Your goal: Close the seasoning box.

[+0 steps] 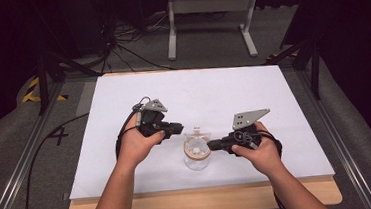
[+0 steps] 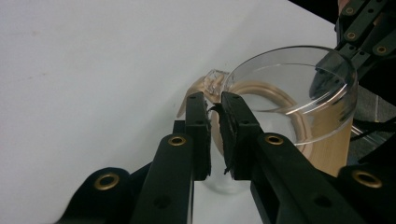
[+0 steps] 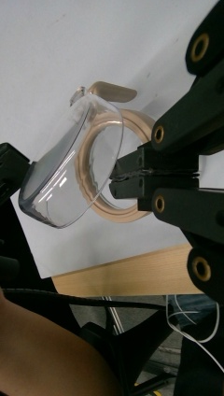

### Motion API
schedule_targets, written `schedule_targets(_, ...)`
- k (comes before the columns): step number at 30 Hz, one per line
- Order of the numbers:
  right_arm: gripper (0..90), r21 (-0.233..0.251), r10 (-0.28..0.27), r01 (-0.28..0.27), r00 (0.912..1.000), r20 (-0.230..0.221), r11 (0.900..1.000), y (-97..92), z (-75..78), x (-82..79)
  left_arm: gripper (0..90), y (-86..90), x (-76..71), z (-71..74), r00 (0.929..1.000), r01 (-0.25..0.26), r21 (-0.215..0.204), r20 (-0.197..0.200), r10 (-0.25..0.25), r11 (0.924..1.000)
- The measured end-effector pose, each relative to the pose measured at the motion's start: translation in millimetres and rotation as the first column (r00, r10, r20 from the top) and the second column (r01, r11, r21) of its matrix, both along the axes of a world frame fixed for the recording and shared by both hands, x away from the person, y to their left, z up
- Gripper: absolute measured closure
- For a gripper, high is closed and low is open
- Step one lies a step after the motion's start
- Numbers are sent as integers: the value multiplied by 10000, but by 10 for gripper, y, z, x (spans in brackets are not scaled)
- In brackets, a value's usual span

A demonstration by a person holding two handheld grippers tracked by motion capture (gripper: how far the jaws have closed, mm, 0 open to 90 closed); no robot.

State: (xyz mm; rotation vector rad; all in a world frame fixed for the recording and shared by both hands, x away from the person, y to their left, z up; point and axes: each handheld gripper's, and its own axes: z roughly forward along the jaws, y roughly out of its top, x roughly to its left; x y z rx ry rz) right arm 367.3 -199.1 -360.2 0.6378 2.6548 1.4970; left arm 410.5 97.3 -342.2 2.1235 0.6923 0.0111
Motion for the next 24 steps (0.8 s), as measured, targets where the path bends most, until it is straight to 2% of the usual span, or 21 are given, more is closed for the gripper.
schedule_targets(5,900,-349,206,-212,9996,-168,9992,-10,-8,-10,821,86,-13,1,9997,-144,299,-204,150,9994)
schedule_targets(11,900,-738,404,-432,9984,-390,9963,-4,-31,-2,820,146,-31,-10,9992,-238,448,-313,253,9987)
schedule_targets(21,900,-1706,754,-879,9940,-787,9814,30,-85,22,815,238,-39,-38,9983,-303,598,-475,332,9978)
schedule_targets(24,900,-1865,765,-903,9939,-797,9783,31,-88,23,814,245,-46,-42,9981,-316,618,-502,347,9976)
